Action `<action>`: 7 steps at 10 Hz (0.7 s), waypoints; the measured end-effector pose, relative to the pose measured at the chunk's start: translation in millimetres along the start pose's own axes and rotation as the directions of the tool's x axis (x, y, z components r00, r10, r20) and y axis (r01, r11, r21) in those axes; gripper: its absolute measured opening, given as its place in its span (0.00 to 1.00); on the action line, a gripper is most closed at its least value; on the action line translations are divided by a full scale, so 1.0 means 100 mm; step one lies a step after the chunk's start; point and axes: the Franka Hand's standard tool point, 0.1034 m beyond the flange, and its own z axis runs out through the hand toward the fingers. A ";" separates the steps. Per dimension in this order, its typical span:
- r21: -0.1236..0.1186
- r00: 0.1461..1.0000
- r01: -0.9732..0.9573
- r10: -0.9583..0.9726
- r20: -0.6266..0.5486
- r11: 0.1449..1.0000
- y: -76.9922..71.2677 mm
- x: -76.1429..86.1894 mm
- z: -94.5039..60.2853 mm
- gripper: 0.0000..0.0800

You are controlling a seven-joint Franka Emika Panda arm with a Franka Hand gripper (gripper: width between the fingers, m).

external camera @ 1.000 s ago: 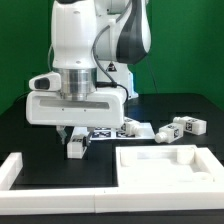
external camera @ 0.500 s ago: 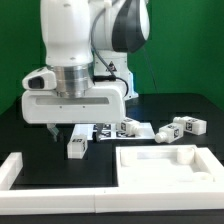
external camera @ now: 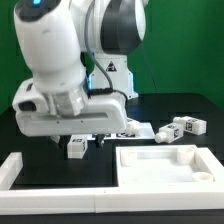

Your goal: Assemble one leg

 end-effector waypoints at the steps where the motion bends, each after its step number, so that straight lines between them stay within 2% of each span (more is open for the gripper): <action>1: 0.007 0.998 0.001 -0.001 0.058 1.000 -0.01 0.00 0.00 0.81; 2: 0.014 0.990 0.007 -0.009 0.138 1.000 0.03 -0.07 0.02 0.81; 3: 0.012 0.964 0.002 -0.005 0.266 1.000 0.13 -0.20 -0.06 0.81; 4: -0.020 0.945 0.008 -0.001 0.328 1.000 0.19 -0.16 -0.20 0.81; 5: -0.049 0.931 0.017 0.002 0.366 0.999 0.21 -0.14 -0.15 0.81; 6: -0.062 0.914 0.015 0.012 0.407 0.998 0.21 -0.17 -0.08 0.81; 7: -0.064 0.914 0.015 0.013 0.406 0.998 0.23 -0.14 -0.07 0.81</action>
Offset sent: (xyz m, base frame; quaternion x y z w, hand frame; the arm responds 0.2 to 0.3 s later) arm 0.0167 -0.0339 0.0593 -0.0515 -0.2727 -0.0245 0.9604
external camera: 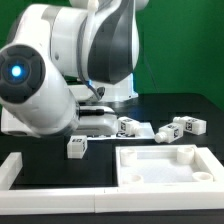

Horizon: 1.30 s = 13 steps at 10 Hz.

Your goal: Assemble one leg

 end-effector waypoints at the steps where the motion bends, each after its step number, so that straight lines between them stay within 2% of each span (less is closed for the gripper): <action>1: -0.002 1.000 0.000 0.000 -0.014 1.000 0.01 0.01 -0.03 0.81; 2: 0.002 1.000 -0.007 0.007 -0.012 1.000 0.01 0.02 0.00 0.81; 4: 0.002 1.000 -0.025 0.025 0.017 1.000 0.04 0.08 0.15 0.81; 6: -0.001 1.000 -0.026 0.026 0.018 1.000 0.03 0.10 0.17 0.81; 8: -0.001 1.000 -0.026 0.026 0.016 1.000 0.03 0.11 0.17 0.47; 9: -0.001 1.000 -0.026 0.026 0.015 1.000 0.03 0.11 0.17 0.35; 12: -0.003 1.000 -0.023 0.023 0.013 1.000 0.02 0.11 0.16 0.35; 13: -0.006 1.000 -0.011 0.011 0.005 1.000 -0.14 0.01 0.00 0.35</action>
Offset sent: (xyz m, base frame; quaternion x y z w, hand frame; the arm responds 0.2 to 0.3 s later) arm -0.0142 0.0070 -0.0161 0.0321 -0.0535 0.0229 0.9978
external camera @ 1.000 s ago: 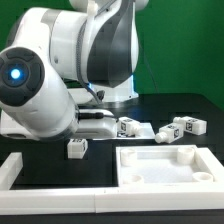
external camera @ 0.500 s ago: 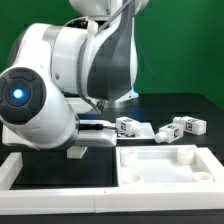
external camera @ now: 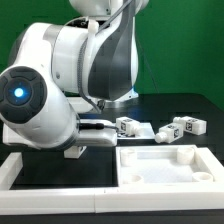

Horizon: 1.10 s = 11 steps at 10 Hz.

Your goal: Assemble one leg

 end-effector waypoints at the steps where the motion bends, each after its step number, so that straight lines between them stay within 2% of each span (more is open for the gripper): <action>1: -0.001 1.000 0.007 -0.007 -0.026 1.000 -0.20 -0.22 -0.27 0.35; 2: 0.004 0.999 -0.011 0.011 -0.037 1.000 -0.25 -0.37 -0.43 0.35; 3: 0.004 0.998 -0.009 0.010 -0.063 1.000 -0.24 -0.38 -0.51 0.35; 5: -0.003 0.993 -0.009 0.009 -0.119 1.000 -0.23 -0.29 -0.54 0.35; 6: -0.010 0.977 -0.006 0.004 -0.213 1.000 -0.24 -0.22 -0.62 0.35; 7: -0.010 0.957 -0.010 0.007 -0.289 1.000 -0.32 -0.27 -0.68 0.35; 8: -0.008 0.947 -0.010 0.007 -0.322 1.000 -0.61 -0.47 -0.84 0.35; 9: -0.004 0.911 -0.008 0.006 -0.412 1.000 -0.92 -0.56 -1.11 0.35; 10: -0.010 0.864 0.005 -0.010 -0.503 1.000 -1.13 -0.65 -1.33 0.35; 11: -0.013 0.839 0.014 -0.019 -0.544 1.000 -1.18 -0.72 -1.34 0.35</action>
Offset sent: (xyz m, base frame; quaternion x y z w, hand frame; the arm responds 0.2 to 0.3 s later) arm 0.0000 0.0000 0.0000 0.0000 0.0000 0.0000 1.0000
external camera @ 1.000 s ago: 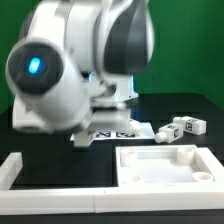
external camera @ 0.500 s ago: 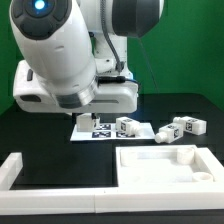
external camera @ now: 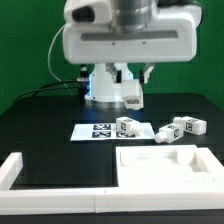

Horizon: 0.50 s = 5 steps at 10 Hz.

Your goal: Assemble one leg

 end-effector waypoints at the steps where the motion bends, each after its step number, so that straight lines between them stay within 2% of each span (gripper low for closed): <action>1: 0.006 0.996 -0.003 0.003 -0.087 1.000 0.03 0.05 0.03 0.35; 4: 0.011 0.941 0.010 -0.006 -0.338 1.000 -0.03 0.19 -0.02 0.35; 5: -0.003 0.891 0.040 -0.037 -0.452 0.999 -0.20 0.32 -0.05 0.35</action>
Offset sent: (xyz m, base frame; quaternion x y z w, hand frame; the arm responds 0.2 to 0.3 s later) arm 0.0000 0.0000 0.0000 0.0000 0.1938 0.0000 0.9810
